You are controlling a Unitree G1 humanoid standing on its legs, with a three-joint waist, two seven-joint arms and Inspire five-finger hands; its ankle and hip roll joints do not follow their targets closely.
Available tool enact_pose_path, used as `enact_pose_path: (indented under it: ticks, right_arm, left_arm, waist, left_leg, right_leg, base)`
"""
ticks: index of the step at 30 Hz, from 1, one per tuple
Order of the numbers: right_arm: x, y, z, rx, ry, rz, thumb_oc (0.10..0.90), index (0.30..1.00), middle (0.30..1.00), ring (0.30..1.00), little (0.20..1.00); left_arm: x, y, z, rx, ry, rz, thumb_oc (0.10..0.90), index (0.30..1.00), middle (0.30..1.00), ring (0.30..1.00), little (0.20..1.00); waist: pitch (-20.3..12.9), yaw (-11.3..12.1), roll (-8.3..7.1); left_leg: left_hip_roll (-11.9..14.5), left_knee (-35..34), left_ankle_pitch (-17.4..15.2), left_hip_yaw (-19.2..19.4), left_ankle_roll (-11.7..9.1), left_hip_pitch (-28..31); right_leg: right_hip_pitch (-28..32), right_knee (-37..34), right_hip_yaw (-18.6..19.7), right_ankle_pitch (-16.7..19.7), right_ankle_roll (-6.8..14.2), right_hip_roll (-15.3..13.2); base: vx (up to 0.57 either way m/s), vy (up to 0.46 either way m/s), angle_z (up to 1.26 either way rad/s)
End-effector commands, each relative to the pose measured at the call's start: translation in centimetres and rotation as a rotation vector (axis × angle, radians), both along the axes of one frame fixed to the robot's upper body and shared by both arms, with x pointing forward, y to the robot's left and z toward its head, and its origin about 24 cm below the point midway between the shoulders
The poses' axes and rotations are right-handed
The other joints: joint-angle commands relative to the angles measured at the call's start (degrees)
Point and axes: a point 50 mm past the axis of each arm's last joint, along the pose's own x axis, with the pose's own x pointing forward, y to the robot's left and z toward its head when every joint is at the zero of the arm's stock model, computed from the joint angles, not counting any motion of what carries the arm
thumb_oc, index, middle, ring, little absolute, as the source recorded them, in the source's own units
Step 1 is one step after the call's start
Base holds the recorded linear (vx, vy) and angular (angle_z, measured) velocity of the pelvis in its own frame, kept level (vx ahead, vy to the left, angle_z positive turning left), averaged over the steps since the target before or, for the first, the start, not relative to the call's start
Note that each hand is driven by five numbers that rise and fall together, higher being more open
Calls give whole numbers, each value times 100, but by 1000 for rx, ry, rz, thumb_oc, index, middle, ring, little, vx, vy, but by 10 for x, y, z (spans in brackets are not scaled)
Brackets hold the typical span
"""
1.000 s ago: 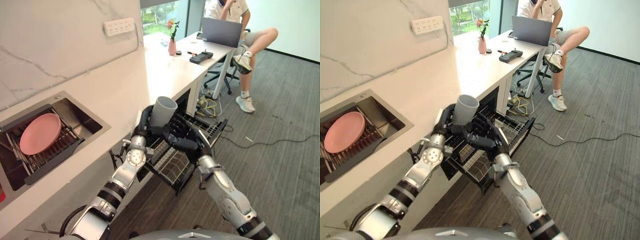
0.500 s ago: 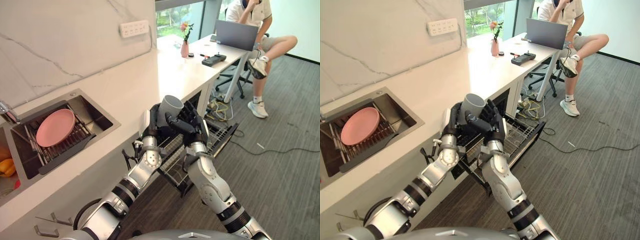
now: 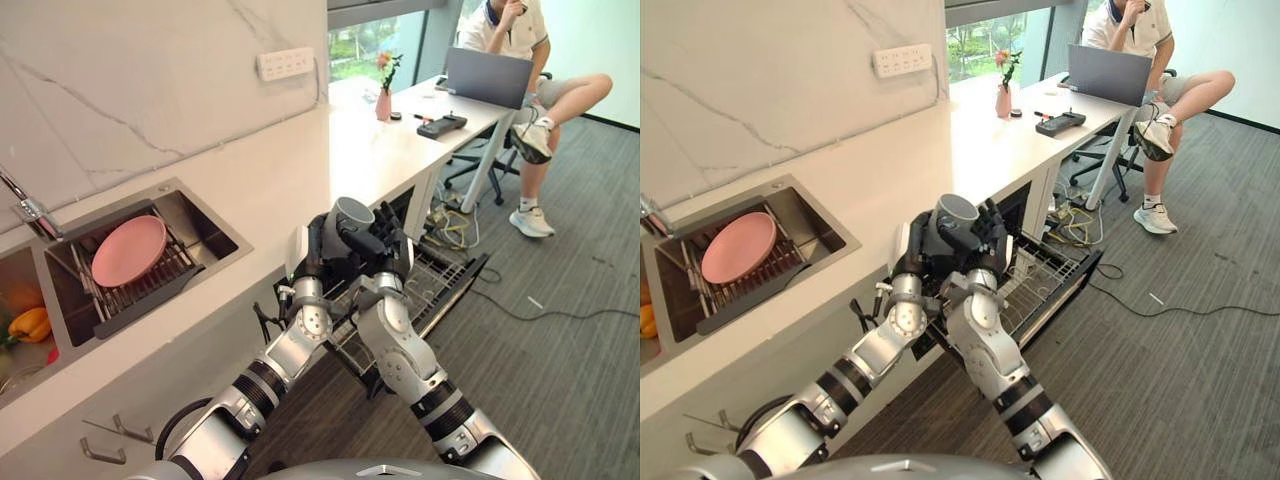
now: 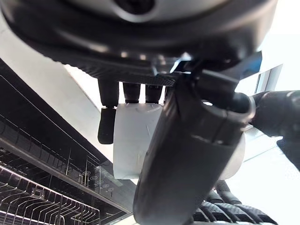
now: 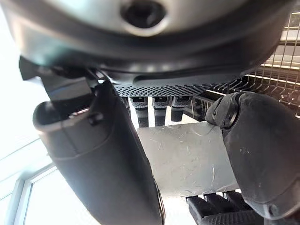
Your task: Place the dishes in the dishwasher.
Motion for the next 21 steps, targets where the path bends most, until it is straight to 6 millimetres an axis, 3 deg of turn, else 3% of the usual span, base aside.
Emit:
enact_pose_path:
  ticks: [1, 13, 16, 21]
  right_arm:
    - [22, 20, 49, 27, -208, 45, 800, 900, 900, 900, 900]
    - [30, 21, 32, 120, -108, 48, 800, 900, 900, 900, 900]
    - [33, 23, 19, 209, -101, 221, 800, 900, 900, 900, 900]
    - [37, 20, 16, 207, -118, 305, 800, 900, 900, 900, 900]
  left_arm:
    - [26, -38, 55, -1, -224, -133, 400, 300, 300, 300, 300]
    - [25, -46, 53, -16, -200, -173, 400, 300, 300, 300, 300]
    - [21, -52, 53, -57, -181, -287, 400, 300, 300, 300, 300]
    - [17, -58, 59, -89, -190, -363, 400, 300, 300, 300, 300]
  waist:
    - [-39, 211, 107]
    - [-46, 217, 79]
    - [-57, 271, 26]
    - [-62, 298, -13]
  left_leg:
    - [88, 63, -783, -55, -61, 513]
    - [100, 63, -786, -70, -81, 499]
    - [120, 63, -784, -83, -109, 500]
    - [133, 63, -777, -81, -128, 492]
  right_leg:
    - [-272, 206, -409, -180, 202, -235]
    - [-259, 185, -403, -186, 201, -209]
    - [-231, 152, -427, -190, 196, -190]
    - [-226, 148, -455, -198, 202, -184]
  base:
    - [0, 0, 0]
    - [7, 3, 2]
    - [18, -6, 3]
    - [7, -7, 1]
